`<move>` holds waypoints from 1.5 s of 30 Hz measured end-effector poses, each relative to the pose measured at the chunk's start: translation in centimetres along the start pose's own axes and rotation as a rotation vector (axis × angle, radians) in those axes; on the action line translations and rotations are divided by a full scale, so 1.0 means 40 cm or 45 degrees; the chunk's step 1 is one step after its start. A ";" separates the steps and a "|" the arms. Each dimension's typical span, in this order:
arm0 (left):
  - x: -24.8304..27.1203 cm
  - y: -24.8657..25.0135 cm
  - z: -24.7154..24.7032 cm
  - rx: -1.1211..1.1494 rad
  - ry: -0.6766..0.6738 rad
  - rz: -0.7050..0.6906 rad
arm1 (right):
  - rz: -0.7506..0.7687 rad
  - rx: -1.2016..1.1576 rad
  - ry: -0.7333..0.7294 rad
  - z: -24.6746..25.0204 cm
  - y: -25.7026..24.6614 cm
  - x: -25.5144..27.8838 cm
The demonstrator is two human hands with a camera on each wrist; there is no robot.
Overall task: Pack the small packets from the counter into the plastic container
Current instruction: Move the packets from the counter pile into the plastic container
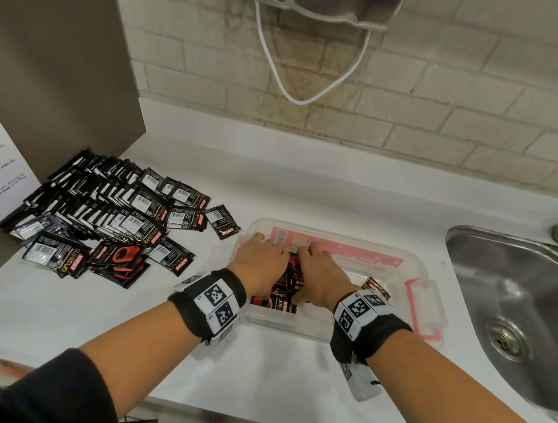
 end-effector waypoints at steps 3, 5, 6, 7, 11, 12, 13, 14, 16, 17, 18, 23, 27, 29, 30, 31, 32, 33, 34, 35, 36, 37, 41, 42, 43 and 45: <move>0.003 -0.004 0.009 -0.001 0.042 0.012 | 0.023 -0.064 0.019 -0.004 -0.006 -0.004; 0.007 -0.010 0.014 0.002 0.050 0.012 | 0.013 -0.092 -0.003 -0.004 -0.006 -0.007; 0.008 -0.013 0.015 -0.004 0.052 0.008 | 0.011 -0.094 -0.014 -0.004 -0.005 -0.009; 0.009 -0.015 0.014 -0.014 0.052 0.005 | 0.012 -0.095 -0.020 -0.003 -0.005 -0.011; 0.011 -0.027 0.001 -0.004 0.044 0.015 | 0.018 -0.123 0.021 -0.001 -0.002 -0.012; 0.012 -0.028 -0.001 -0.011 0.038 0.011 | 0.014 -0.131 0.031 -0.001 -0.001 -0.012; 0.013 -0.029 -0.002 -0.030 0.034 0.006 | 0.009 -0.134 0.036 -0.002 -0.001 -0.011; 0.015 -0.030 -0.002 -0.051 0.036 0.000 | 0.008 -0.133 0.037 -0.003 -0.001 -0.010; 0.016 -0.032 0.001 -0.071 0.064 -0.001 | 0.015 -0.125 0.033 -0.004 -0.004 -0.010; 0.016 -0.032 0.001 -0.062 0.084 0.006 | 0.018 -0.124 0.031 -0.004 -0.006 -0.010; 0.016 -0.033 0.002 -0.046 0.103 0.015 | 0.020 -0.125 0.030 -0.004 -0.007 -0.009; 0.028 -0.030 0.005 -0.082 0.131 0.055 | 0.032 -0.108 0.044 -0.003 -0.007 -0.007; 0.034 -0.031 0.010 -0.095 0.145 0.074 | 0.045 -0.112 0.040 -0.002 -0.009 -0.005; 0.033 -0.030 0.010 -0.082 0.148 0.067 | 0.047 -0.132 0.041 0.002 -0.009 -0.003; 0.033 -0.031 0.009 -0.067 0.152 0.062 | 0.048 -0.144 0.040 0.004 -0.009 -0.003; 0.033 -0.031 0.008 -0.046 0.157 0.057 | 0.048 -0.156 0.038 0.006 -0.008 -0.001; 0.035 -0.032 0.009 -0.020 0.162 0.049 | 0.049 -0.167 0.036 0.008 -0.006 0.000; 0.037 -0.033 0.010 0.012 0.165 0.041 | 0.052 -0.175 0.034 0.010 -0.004 0.002; 0.040 -0.036 0.012 0.049 0.171 0.035 | 0.055 -0.179 0.033 0.012 -0.001 0.005; 0.044 -0.039 0.016 0.088 0.178 0.028 | 0.054 -0.181 0.034 0.013 0.003 0.008; 0.050 -0.045 0.021 0.129 0.189 0.022 | 0.051 -0.185 0.034 0.014 0.006 0.011; 0.054 -0.050 0.026 0.173 0.206 0.016 | 0.045 -0.191 0.033 0.014 0.011 0.014; 0.069 -0.085 0.037 0.282 0.265 0.028 | 0.031 -0.191 0.028 0.011 0.009 0.016; 0.071 -0.089 0.036 0.281 0.261 0.029 | 0.029 -0.189 0.027 0.010 0.007 0.014; 0.072 -0.091 0.032 0.276 0.253 0.028 | 0.025 -0.186 0.028 0.009 0.005 0.013; 0.077 -0.094 0.022 0.266 0.235 0.028 | 0.021 -0.179 0.032 0.007 -0.001 0.009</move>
Point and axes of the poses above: each hand's wrist, its own x-axis away from the middle knuckle, its own z-axis out of the back of the hand, y = z × x, the point moved 5 cm from there along -x, towards the middle knuckle, and after that the axes turned 11 degrees about z, right-handed, at the moved point
